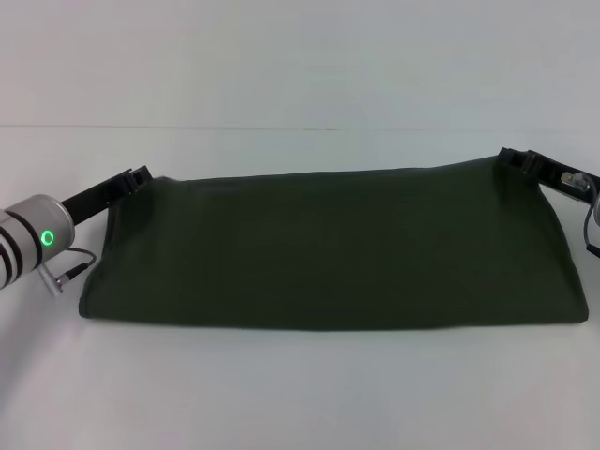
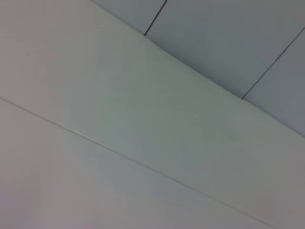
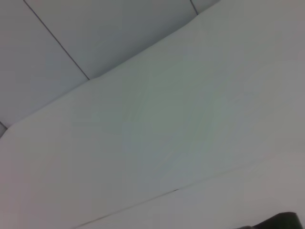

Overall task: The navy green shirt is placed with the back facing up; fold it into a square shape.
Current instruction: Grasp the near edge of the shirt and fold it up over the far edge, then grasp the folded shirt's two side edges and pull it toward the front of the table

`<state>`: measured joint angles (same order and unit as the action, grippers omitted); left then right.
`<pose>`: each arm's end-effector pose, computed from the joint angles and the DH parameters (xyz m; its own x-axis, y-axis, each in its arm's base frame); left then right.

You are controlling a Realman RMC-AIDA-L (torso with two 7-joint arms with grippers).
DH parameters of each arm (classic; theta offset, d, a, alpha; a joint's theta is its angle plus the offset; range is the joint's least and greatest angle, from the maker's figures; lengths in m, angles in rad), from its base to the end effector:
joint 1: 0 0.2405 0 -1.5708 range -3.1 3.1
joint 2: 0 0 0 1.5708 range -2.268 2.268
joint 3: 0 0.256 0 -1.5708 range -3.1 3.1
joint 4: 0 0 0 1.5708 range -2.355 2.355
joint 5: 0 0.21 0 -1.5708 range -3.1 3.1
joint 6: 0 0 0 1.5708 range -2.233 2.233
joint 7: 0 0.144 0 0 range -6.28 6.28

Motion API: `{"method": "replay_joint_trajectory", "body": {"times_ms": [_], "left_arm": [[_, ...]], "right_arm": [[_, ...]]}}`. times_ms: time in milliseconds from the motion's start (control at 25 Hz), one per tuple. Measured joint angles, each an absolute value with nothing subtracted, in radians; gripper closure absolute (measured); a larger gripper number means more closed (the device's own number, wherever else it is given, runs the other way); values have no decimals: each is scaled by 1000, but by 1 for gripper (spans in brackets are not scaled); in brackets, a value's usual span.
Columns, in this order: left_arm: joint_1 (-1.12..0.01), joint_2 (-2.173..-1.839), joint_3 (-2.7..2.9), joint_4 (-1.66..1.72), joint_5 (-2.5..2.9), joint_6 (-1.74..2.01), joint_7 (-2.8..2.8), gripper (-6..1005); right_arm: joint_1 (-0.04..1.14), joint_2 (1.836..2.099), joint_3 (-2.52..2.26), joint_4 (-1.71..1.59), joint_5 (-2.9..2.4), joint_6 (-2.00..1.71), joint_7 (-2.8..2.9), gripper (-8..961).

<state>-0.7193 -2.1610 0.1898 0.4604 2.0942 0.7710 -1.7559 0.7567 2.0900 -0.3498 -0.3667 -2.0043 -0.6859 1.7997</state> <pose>-0.3133 0.4115 -0.0073 0.2045 0.5334 0.8208 0.9769 -0.0581 -0.2057 0.3043 0.4317 -0.0020 0.2260 -0.5549 -0.8006 -0.9710 -0.0629 -0.2305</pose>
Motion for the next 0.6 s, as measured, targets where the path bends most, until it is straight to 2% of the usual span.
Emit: {"method": "replay_joint_trajectory", "body": {"times_ms": [120, 200, 440, 600], "left_arm": [[-716, -2161, 190, 451, 2076, 770, -1752, 898], [-712, -2161, 189, 449, 2070, 771, -1754, 886], [-695, -2161, 186, 458, 2042, 796, -1752, 650], [-681, -2158, 184, 472, 2020, 835, -1754, 494]], "right_arm": [[752, 2088, -350, -365, -2003, -688, 1802, 670], [746, 2088, -348, -365, -2002, -695, 1801, 436], [722, 2085, -343, -384, -1983, -725, 1798, 214], [681, 2079, -346, -404, -1890, -766, 1798, 212]]}}
